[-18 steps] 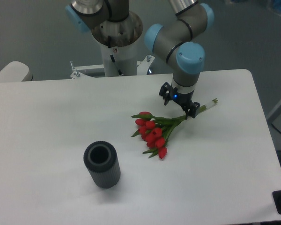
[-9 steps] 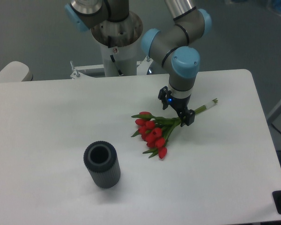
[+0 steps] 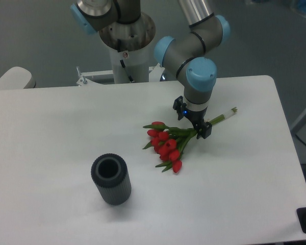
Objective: Pick up the flowers from the table
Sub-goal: 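Lower the gripper onto the tulip stems below the blooms, then close the gripper around the tulip stems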
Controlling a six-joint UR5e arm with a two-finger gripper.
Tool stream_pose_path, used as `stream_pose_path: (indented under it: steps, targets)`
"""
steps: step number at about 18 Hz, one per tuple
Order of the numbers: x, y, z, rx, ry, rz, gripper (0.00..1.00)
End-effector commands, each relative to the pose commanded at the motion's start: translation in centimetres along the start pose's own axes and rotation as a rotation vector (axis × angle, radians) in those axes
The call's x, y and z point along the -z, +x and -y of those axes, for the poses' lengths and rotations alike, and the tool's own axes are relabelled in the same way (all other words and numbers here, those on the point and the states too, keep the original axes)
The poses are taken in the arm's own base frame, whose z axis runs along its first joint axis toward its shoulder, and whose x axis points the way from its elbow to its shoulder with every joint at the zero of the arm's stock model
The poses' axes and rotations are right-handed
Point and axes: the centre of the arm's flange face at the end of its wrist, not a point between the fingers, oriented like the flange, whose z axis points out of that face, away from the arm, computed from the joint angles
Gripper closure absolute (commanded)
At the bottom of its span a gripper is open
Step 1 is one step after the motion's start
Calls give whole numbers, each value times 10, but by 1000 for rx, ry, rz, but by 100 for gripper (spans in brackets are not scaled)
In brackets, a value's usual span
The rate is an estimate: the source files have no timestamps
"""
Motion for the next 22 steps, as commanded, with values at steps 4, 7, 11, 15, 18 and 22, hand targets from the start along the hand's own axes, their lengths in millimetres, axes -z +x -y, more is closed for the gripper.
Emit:
stream_pose_path:
  steps: [4,7,11,15,18,22]
  targets:
    - [-7,-1,1,-8,28,1,0]
    - [-9,-1,2,-3,28,-2,0]
    - [-9,-3,3,-11,29,-2,29]
    - [-7,-7,3,-12,30,6,69]
    - [-4,-10,4,-12,33,11,74]
    - [-1,-13,5,-14,35,19,79]
